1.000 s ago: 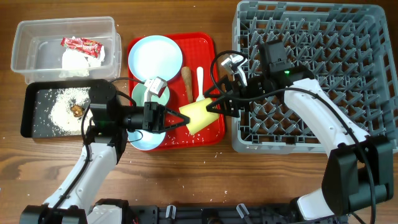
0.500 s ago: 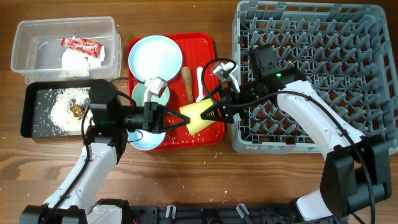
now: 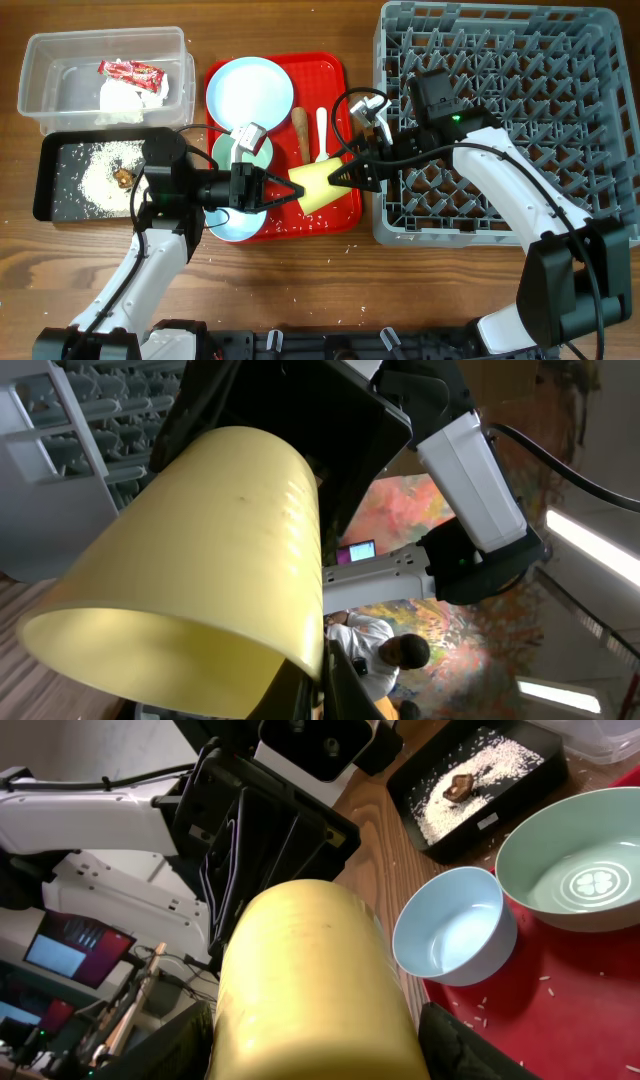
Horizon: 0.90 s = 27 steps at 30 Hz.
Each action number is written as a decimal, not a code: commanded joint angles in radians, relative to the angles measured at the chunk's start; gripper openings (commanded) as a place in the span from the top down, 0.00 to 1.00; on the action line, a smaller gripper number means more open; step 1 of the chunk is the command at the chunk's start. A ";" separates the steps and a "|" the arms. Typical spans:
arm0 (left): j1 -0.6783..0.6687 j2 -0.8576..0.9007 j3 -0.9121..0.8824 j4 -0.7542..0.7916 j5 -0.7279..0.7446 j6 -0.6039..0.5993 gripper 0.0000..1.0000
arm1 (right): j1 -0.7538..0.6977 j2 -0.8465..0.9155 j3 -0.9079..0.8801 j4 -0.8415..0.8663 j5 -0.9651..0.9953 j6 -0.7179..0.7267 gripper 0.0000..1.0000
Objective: Sort waste into correct bins and load items into the dishwasher rack
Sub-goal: 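Move the right gripper to the yellow cup held by the left gripper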
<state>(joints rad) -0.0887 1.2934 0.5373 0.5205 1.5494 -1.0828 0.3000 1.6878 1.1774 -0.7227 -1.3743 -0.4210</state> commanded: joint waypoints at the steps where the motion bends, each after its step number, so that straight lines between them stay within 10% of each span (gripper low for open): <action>1: -0.008 -0.002 0.008 0.007 0.025 0.001 0.96 | 0.009 0.014 -0.011 0.003 0.058 -0.024 0.46; 6: -0.008 -0.002 0.008 0.008 0.024 0.001 0.96 | 0.009 0.014 -0.011 0.003 0.058 -0.022 0.64; 9: -0.008 -0.002 0.008 0.008 0.024 0.002 0.96 | 0.001 0.014 -0.011 0.005 0.058 -0.021 0.13; 13: -0.004 -0.002 0.008 0.008 0.024 -0.006 0.96 | -0.105 0.014 -0.011 -0.026 -0.004 0.002 0.03; 27: 0.010 -0.002 0.048 0.121 -0.099 -0.157 0.96 | -0.133 0.014 -0.030 -0.161 -0.177 -0.077 0.09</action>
<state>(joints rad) -0.0849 1.2934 0.5606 0.6338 1.4921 -1.2148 0.1585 1.6897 1.1580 -0.8864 -1.4975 -0.4625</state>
